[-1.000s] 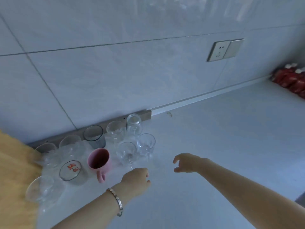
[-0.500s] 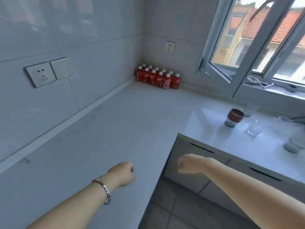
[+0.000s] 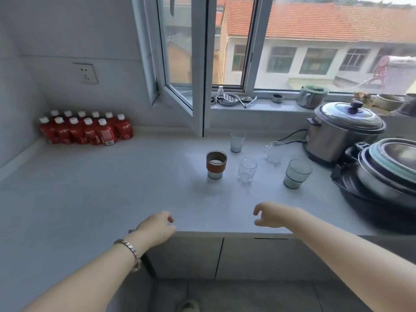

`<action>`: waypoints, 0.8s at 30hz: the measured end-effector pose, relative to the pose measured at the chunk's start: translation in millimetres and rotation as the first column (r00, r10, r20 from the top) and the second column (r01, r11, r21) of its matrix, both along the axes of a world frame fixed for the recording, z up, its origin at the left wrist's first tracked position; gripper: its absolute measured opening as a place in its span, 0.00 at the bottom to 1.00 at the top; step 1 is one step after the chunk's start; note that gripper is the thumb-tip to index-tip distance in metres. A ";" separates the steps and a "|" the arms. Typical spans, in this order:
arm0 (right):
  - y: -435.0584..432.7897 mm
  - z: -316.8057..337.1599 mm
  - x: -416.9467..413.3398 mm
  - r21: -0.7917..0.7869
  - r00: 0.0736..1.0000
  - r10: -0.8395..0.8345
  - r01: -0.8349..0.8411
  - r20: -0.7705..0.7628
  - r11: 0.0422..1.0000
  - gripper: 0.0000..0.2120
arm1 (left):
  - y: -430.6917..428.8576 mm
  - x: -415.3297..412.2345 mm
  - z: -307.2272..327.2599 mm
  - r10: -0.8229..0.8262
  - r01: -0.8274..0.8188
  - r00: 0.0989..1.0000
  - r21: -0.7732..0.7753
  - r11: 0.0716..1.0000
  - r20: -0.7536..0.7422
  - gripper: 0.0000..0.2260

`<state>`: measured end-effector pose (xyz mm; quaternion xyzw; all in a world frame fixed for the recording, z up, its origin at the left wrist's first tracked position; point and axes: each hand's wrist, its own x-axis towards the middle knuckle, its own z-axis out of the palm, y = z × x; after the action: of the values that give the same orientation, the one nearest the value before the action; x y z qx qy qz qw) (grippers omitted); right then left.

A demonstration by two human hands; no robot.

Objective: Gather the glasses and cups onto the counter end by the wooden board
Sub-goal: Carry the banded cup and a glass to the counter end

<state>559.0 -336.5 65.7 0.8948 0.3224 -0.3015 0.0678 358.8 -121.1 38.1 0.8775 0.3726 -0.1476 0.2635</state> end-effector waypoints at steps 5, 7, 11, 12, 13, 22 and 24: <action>14.5 -15.6 79.0 0.013 0.994 -0.108 0.108 -0.021 0.994 0.21 | 35.8 113.8 -11.0 -0.112 0.111 0.993 0.043 0.993 0.026 0.25; 24.9 -18.6 109.1 0.027 0.986 -0.164 0.165 -0.035 0.986 0.21 | 49.8 165.5 -13.6 -0.134 0.132 0.989 0.047 0.990 0.058 0.29; 45.1 -28.5 160.7 0.040 0.962 -0.266 0.269 -0.059 0.962 0.21 | 67.9 257.6 -18.4 -0.164 0.160 0.973 0.036 0.986 0.162 0.40; 49.6 -31.4 171.4 0.041 0.957 -0.284 0.286 -0.063 0.957 0.21 | 70.1 276.8 -20.5 -0.170 0.167 0.973 0.029 0.985 0.159 0.43; 53.6 -34.6 181.1 0.044 0.952 -0.300 0.303 -0.067 0.952 0.20 | 72.0 293.8 -24.1 -0.175 0.174 0.974 0.020 0.985 0.142 0.47; 78.7 -55.0 245.8 0.119 0.982 -0.178 0.184 -0.061 0.976 0.20 | 78.8 337.1 -61.3 -0.240 0.239 0.971 0.056 0.969 0.006 0.44; 89.8 -53.6 263.7 0.171 0.999 -0.030 0.036 -0.038 0.985 0.24 | 79.3 332.7 -62.2 -0.223 0.221 0.975 0.061 0.973 0.026 0.43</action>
<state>822.7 -246.8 12.1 0.8970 0.3336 -0.2893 -0.0201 691.5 -41.8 -24.1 0.9230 0.2721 -0.1509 0.2263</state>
